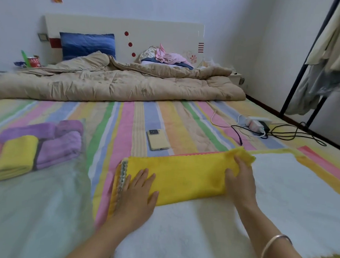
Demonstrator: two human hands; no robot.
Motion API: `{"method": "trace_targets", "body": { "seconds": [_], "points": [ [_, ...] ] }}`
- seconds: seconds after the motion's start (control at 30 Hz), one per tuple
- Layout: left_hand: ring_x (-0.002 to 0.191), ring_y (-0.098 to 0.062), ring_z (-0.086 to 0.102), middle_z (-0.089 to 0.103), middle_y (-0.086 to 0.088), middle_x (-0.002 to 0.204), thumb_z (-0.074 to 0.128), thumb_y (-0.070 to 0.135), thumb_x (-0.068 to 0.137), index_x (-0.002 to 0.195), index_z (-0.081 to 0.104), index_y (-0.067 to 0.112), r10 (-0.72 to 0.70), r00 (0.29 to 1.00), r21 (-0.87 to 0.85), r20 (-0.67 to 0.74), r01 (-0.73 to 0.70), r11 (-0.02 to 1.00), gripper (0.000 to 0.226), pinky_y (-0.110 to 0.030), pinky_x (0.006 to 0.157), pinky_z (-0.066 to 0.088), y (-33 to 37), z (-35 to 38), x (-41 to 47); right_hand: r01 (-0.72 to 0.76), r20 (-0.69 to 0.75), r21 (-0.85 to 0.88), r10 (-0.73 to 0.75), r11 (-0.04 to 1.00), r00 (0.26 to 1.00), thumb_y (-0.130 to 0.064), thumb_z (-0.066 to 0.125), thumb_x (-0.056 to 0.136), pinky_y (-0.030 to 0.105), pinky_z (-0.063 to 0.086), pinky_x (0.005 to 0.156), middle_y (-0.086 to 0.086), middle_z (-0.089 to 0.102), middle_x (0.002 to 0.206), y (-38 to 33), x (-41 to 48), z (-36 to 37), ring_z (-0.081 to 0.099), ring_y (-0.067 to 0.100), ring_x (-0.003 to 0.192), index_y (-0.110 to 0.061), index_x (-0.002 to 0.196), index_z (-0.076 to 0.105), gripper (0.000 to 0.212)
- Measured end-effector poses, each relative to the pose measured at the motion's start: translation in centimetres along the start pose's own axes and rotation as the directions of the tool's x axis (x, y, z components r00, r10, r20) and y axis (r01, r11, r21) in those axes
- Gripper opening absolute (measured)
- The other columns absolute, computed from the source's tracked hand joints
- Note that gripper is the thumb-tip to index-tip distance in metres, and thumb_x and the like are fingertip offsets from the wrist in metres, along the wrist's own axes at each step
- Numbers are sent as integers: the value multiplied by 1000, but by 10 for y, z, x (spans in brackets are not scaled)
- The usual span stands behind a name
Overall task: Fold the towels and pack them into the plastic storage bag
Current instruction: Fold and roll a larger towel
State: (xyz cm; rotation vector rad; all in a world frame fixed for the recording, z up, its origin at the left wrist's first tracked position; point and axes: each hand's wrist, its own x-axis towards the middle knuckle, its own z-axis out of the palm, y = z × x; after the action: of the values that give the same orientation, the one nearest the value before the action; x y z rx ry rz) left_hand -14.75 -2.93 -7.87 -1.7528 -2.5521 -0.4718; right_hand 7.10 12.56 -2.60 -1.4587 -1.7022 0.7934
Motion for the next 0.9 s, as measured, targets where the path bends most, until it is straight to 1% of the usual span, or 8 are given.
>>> {"method": "trace_targets", "body": {
  "seconds": [0.07,0.13,0.2,0.27,0.33,0.5,0.67,0.9],
  "points": [
    [124,-22,52,62,5,128,29,42,87,116,67,26,-84,969,-190,-234,39,981,50,-39,107,35,1,-12,-2,309,61,-161,-303,937,951,-15,52,92,38,41,96,9,42,144,-19,-15,16,45,29,127,-16,144,41,54],
    [94,-18,61,70,7,97,45,17,92,91,72,26,-316,899,-436,-303,165,885,28,-33,82,49,1,-25,4,566,166,-243,-541,787,824,-13,56,87,38,48,90,12,53,133,-35,-35,35,54,32,116,-11,139,49,53],
    [73,-14,62,73,4,88,43,15,99,91,71,18,-524,846,-760,99,404,509,29,-25,59,46,-1,-37,14,721,304,-269,-654,639,693,-18,56,76,41,54,88,17,61,121,-42,-60,61,61,35,105,-7,130,57,55],
    [58,-12,65,73,-1,71,39,25,103,90,69,8,-501,750,-831,432,547,103,37,-21,47,48,-6,-48,22,794,487,-248,-637,556,598,-28,44,71,45,51,94,15,64,119,-45,-87,84,62,33,107,-12,123,60,57],
    [57,-17,69,73,-7,69,38,37,104,93,65,4,-423,724,-812,545,581,-53,44,-24,48,55,-19,-54,27,832,610,-247,-587,497,532,-35,36,67,48,51,95,11,63,125,-39,-102,100,61,28,115,-16,113,66,58],
    [65,-20,66,69,-8,85,63,45,90,99,62,7,-420,724,-770,547,632,86,39,-27,54,54,-27,-50,39,749,701,10,-538,663,467,-23,34,73,32,19,117,3,31,155,-43,-97,86,23,20,145,-23,123,62,57],
    [88,-27,67,70,-8,94,77,26,81,83,66,18,-478,841,-716,255,496,491,13,-36,82,54,-23,-34,51,737,471,46,-665,675,579,-6,41,63,31,32,112,-10,48,141,-41,-75,59,31,12,141,-32,105,65,55],
    [98,-22,67,71,-3,107,75,23,81,105,70,16,-512,841,-741,174,454,494,25,-44,91,53,-44,-25,45,745,462,-240,-602,622,651,-15,55,62,45,48,98,2,46,146,-9,-46,50,43,31,133,-28,131,53,70]
  ]
}}
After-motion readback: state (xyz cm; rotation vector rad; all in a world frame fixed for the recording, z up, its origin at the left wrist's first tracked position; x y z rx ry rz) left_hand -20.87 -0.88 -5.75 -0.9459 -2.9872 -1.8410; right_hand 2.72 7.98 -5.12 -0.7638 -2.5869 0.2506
